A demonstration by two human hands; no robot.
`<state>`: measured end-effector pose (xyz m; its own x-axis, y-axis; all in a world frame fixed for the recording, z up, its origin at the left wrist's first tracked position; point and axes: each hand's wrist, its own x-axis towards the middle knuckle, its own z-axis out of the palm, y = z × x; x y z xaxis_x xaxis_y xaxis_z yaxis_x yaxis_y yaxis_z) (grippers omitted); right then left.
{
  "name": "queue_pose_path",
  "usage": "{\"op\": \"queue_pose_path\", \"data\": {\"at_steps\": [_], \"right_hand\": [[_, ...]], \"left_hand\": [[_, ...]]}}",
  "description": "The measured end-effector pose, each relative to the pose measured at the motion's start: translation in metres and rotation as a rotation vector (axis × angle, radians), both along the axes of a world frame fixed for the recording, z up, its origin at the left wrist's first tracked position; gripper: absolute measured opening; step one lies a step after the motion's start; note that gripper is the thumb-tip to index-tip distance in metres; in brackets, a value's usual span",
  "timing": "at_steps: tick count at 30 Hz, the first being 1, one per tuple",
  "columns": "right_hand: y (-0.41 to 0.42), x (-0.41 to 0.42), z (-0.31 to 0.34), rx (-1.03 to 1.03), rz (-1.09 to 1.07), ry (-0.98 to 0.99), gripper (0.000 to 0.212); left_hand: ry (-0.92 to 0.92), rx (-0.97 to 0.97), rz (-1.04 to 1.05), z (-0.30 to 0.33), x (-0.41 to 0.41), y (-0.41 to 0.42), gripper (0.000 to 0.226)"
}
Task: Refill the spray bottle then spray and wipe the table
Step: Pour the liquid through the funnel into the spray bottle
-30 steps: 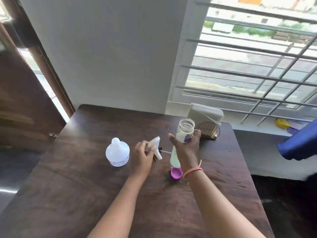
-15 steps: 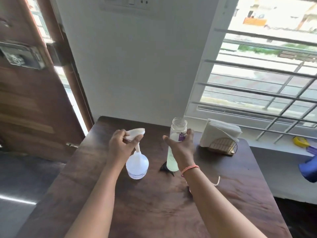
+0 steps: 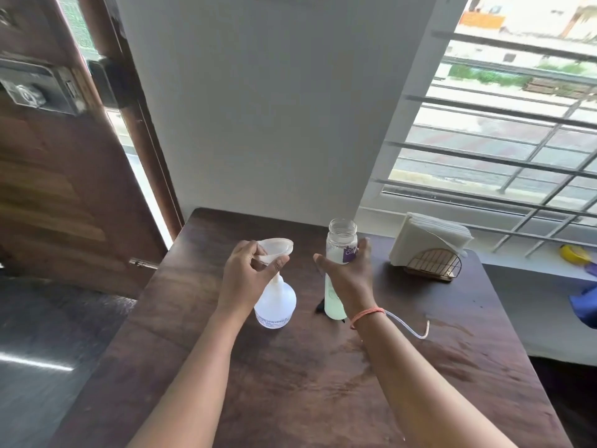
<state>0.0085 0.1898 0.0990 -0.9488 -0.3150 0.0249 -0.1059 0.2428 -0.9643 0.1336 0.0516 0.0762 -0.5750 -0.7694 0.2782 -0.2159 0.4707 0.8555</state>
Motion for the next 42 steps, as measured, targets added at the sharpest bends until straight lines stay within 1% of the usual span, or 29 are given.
{"op": "queue_pose_path", "data": {"at_steps": [2,3,5,7,9,11,13,15,17,19,20,22,23,24,25,28,31,34,37,39,42], "right_hand": [[0.001,0.003,-0.003,0.011,0.014,0.001,0.057],[0.001,0.004,-0.004,0.026,0.024,0.011,0.056],[0.002,0.008,-0.003,0.07,0.052,0.037,0.055],[0.003,0.01,-0.003,0.136,0.099,0.063,0.054],[0.001,0.014,-0.004,0.242,0.152,0.082,0.055],[-0.001,0.017,-0.008,0.333,0.193,0.104,0.057],[-0.001,0.02,-0.012,0.379,0.221,0.111,0.057],[0.0,0.021,-0.014,0.402,0.24,0.116,0.058],[0.001,0.021,-0.015,0.428,0.256,0.114,0.057],[0.001,0.021,-0.014,0.479,0.27,0.118,0.055],[0.0,0.021,-0.014,0.506,0.281,0.124,0.055],[0.0,0.021,-0.012,0.569,0.3,0.162,0.052],[0.0,0.02,-0.01,0.606,0.31,0.186,0.051],[0.0,0.019,-0.008,0.641,0.319,0.213,0.05],[0.001,0.018,-0.006,0.671,0.327,0.241,0.05],[0.002,0.011,-0.003,0.737,0.343,0.295,0.05],[0.002,0.007,-0.002,0.774,0.346,0.367,0.045],[0.002,0.006,0.0,0.786,0.338,0.421,0.042],[0.001,0.006,0.003,0.778,0.329,0.48,0.044],[-0.001,0.004,0.005,0.807,0.323,0.527,0.045],[-0.003,0.002,0.009,0.866,0.334,0.543,0.05]], "left_hand": [[0.007,-0.026,-0.01,-0.002,0.001,0.003,0.045],[-0.004,-0.073,-0.021,-0.004,0.001,0.004,0.048],[-0.058,-0.228,-0.043,-0.008,0.003,0.008,0.053],[-0.083,-0.348,-0.041,-0.014,0.006,0.011,0.053],[-0.096,-0.387,-0.034,-0.02,0.01,0.014,0.052],[-0.096,-0.363,-0.04,-0.025,0.012,0.016,0.051],[-0.052,-0.315,-0.046,-0.027,0.013,0.017,0.045],[0.036,-0.237,-0.061,-0.026,0.014,0.019,0.043],[0.147,-0.101,-0.026,-0.026,0.014,0.019,0.05],[0.194,0.104,0.077,-0.023,0.01,0.019,0.058],[0.181,0.256,0.109,-0.02,0.007,0.017,0.059],[0.129,0.549,0.087,-0.015,-0.001,0.014,0.049],[0.073,0.642,0.062,-0.015,-0.004,0.013,0.043],[0.012,0.693,0.049,-0.015,-0.007,0.012,0.039],[-0.019,0.724,0.045,-0.014,-0.009,0.011,0.037],[-0.01,0.81,0.054,-0.01,-0.014,0.011,0.037],[-0.032,0.822,0.06,-0.005,-0.016,0.01,0.046],[0.003,0.834,0.062,-0.008,-0.018,0.011,0.052],[0.053,0.862,0.084,-0.006,-0.021,0.013,0.05],[0.082,0.884,0.093,-0.006,-0.024,0.013,0.047],[0.097,0.885,0.066,-0.012,-0.026,0.012,0.053]]}}
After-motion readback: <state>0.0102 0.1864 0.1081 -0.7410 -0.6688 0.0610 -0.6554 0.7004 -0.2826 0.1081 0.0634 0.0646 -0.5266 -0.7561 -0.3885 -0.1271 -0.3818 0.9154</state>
